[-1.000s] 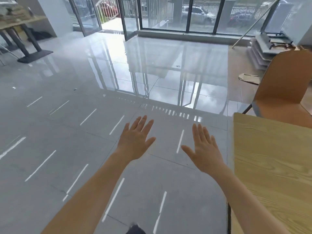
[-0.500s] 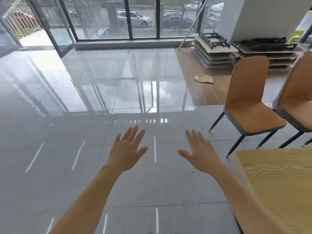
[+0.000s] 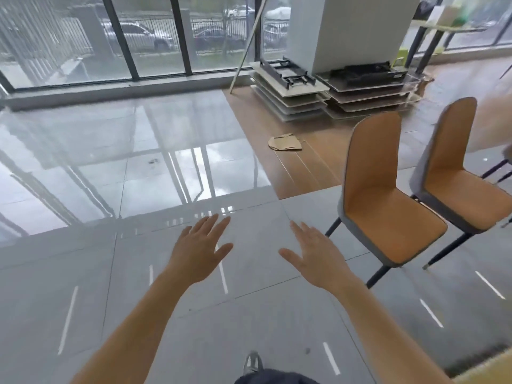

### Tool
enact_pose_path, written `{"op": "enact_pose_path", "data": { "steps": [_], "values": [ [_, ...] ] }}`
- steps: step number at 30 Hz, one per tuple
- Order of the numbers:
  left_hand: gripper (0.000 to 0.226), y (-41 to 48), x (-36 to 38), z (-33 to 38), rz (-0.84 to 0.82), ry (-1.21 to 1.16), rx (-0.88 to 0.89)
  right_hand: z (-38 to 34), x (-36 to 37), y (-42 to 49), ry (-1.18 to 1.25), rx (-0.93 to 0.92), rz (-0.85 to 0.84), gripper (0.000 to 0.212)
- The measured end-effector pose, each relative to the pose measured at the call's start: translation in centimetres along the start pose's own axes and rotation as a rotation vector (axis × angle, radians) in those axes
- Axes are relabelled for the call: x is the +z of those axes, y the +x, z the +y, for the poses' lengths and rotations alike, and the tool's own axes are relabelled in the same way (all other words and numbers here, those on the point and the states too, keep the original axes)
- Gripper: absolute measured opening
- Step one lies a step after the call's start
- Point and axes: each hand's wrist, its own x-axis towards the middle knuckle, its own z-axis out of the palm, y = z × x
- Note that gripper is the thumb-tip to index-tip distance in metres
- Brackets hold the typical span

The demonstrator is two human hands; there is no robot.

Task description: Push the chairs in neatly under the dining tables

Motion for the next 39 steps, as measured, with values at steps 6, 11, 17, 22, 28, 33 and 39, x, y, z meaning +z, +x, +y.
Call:
{"op": "enact_pose_path", "data": {
  "steps": [6,11,17,22,28,33,39],
  "values": [
    [0.06,15.9,-4.3,-2.3,0.022,0.039,0.106,1.1,-5.6,13.1,-0.018,0.064,0.024,0.067],
    [0.061,29.2,-5.3,-3.8,-0.016,0.07,0.239,3.7,-8.2,23.5,-0.047,0.186,0.047,0.068],
    [0.059,48.1,-7.3,-4.6,-0.019,0.087,0.477,6.9,-12.3,36.3,0.013,0.419,0.139,0.067],
    [0.058,61.7,-10.0,-2.3,-0.071,0.11,0.682,9.8,-17.6,43.6,0.106,0.637,0.226,0.065],
    [0.059,74.4,-10.1,5.6,-0.127,0.153,0.956,15.7,-21.4,49.3,0.164,0.835,0.293,0.064],
    [0.061,83.8,-7.9,15.6,-0.164,0.177,1.201,23.7,-23.0,53.4,0.215,0.989,0.347,0.065],
    [0.064,92.5,-5.0,30.2,-0.238,0.333,1.508,34.2,-26.1,56.4,0.325,1.182,0.418,0.07]
  ]
}}
